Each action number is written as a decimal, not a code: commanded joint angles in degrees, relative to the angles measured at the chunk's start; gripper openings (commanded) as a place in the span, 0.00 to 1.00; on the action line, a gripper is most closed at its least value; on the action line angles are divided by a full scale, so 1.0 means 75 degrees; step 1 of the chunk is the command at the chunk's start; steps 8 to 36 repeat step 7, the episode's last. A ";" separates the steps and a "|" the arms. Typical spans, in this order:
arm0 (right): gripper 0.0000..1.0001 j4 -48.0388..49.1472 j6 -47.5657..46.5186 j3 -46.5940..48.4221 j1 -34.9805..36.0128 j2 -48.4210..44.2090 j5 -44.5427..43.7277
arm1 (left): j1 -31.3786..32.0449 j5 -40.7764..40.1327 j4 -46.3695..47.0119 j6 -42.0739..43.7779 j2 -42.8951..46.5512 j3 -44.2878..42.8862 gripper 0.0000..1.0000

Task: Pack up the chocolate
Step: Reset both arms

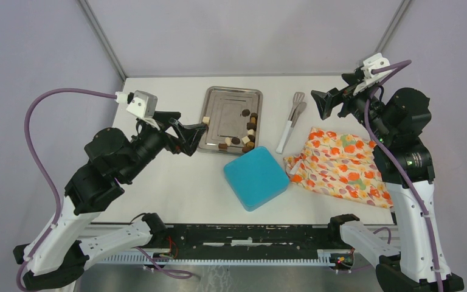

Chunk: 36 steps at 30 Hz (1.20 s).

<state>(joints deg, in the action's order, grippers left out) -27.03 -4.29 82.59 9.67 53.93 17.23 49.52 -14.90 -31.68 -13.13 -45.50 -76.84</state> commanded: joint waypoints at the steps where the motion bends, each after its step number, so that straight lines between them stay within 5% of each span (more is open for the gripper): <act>1: 0.98 0.0251 0.0116 -0.0043 -0.0046 -0.0071 -0.0189 | -0.0022 0.0061 0.0076 0.0227 -0.0007 0.0003 1.00; 36: 0.98 0.0243 0.0040 -0.0047 -0.0054 -0.0074 0.0033 | -0.0022 0.0107 0.0087 0.0232 -0.0027 0.0003 1.00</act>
